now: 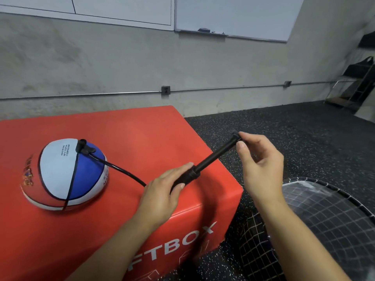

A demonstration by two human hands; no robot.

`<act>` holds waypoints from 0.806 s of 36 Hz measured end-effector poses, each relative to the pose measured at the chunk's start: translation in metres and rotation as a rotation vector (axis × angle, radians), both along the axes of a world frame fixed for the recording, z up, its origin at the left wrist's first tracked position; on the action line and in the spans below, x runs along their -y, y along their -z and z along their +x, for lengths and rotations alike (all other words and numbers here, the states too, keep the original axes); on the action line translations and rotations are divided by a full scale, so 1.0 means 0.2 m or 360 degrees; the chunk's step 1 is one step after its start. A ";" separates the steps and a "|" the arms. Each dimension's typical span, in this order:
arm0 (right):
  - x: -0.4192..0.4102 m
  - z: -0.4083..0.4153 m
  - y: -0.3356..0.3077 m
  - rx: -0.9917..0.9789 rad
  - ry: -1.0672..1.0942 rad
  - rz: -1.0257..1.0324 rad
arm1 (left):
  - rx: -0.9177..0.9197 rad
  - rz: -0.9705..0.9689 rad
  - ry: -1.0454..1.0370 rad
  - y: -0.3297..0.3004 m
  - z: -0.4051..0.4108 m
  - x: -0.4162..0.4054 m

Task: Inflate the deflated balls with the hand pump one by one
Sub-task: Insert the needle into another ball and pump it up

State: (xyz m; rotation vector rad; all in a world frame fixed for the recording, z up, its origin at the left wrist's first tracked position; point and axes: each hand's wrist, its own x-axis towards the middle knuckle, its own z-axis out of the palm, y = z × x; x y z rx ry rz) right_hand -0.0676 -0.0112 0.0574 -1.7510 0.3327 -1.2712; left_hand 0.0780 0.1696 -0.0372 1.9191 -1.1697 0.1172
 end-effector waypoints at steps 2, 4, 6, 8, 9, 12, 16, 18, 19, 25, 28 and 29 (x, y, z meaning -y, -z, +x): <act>-0.03 0.03 0.03 -0.0021 -0.0058 -0.0026 | -0.0026 -0.0032 0.0013 0.00 0.00 -0.01; -0.06 0.07 0.07 -0.0056 -0.0121 -0.0044 | -0.0048 -0.0073 0.0027 0.00 0.01 -0.01; -0.09 0.11 0.11 -0.0087 -0.0160 -0.0091 | -0.0081 -0.0102 0.0025 0.01 0.02 -0.02; -0.12 0.14 0.14 -0.0119 -0.0174 -0.0147 | -0.0137 -0.0133 0.0024 0.01 0.03 -0.02; -0.13 0.15 0.15 -0.0134 -0.0189 -0.0148 | -0.0161 -0.0147 0.0028 0.01 0.03 -0.02; -0.17 0.18 0.21 -0.0201 -0.0240 -0.0106 | -0.0180 -0.0188 0.0041 0.00 0.03 -0.03; -0.21 0.21 0.27 -0.0287 -0.0270 -0.0126 | -0.0182 -0.0208 0.0037 -0.02 0.02 -0.03; -0.21 0.22 0.27 -0.0290 -0.0261 -0.0152 | -0.0193 -0.0212 0.0029 -0.03 0.02 -0.04; -0.22 0.22 0.27 -0.0289 -0.0262 -0.0160 | -0.0201 -0.0215 0.0017 -0.04 0.01 -0.04; -0.26 0.24 0.27 -0.0296 -0.0391 -0.0080 | -0.0296 -0.0284 -0.0042 -0.06 0.02 -0.06; -0.30 0.28 0.28 -0.0312 -0.0457 -0.0013 | -0.0422 -0.0353 -0.0101 -0.07 0.03 -0.08; -0.31 0.29 0.29 -0.0327 -0.0489 0.0023 | -0.0469 -0.0375 -0.0118 -0.08 0.03 -0.08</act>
